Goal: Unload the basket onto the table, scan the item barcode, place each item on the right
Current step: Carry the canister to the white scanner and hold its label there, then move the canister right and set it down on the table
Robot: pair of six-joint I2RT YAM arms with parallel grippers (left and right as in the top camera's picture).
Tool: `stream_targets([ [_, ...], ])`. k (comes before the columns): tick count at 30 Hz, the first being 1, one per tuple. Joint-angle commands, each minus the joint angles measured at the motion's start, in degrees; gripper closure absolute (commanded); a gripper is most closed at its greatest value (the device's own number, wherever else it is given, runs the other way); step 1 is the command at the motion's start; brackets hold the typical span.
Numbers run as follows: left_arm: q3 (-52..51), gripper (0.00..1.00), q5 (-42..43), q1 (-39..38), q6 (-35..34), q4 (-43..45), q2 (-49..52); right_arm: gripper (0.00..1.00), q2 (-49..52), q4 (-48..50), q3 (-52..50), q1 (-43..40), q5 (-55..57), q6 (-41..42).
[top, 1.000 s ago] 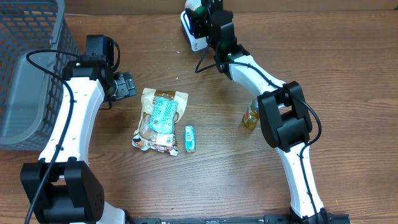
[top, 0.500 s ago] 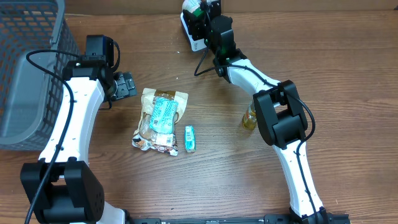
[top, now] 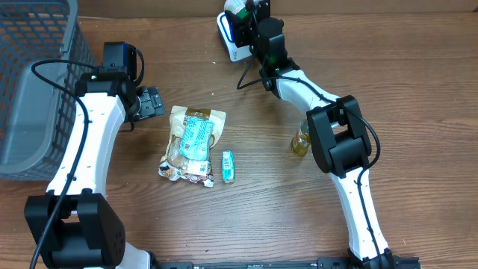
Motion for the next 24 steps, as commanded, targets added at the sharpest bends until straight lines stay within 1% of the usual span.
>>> stream_targets([
  [1,0.8,0.0,-0.2,-0.1,1.1,0.2,-0.2,0.96,-4.5,-0.2,0.8,-0.7,-0.4,0.0],
  [5,0.8,0.0,-0.2,-0.1,1.1,0.2,-0.2,0.96,-9.9,-5.2,0.8,-1.7,-3.3,0.0],
  [8,0.8,0.0,-0.2,-0.1,1.1,0.2,-0.2,0.96,-14.3,-11.8,0.8,-2.8,-4.5,2.5],
  [12,0.8,0.0,-0.2,-0.1,1.1,0.2,-0.2,0.96,-20.5,-28.4,0.8,-5.6,-4.4,7.9],
  [15,0.8,0.0,-0.2,-0.1,1.1,0.2,-0.2,0.96,-24.1,-41.5,0.8,-8.5,-4.4,13.1],
  [17,0.8,0.0,-0.2,-0.1,1.1,0.2,-0.2,0.96,-25.7,-50.3,0.8,-10.8,-4.4,15.1],
  [24,0.8,0.0,-0.2,-0.1,1.1,0.2,-0.2,0.96,-27.2,-80.5,0.8,-19.0,-4.3,15.0],
])
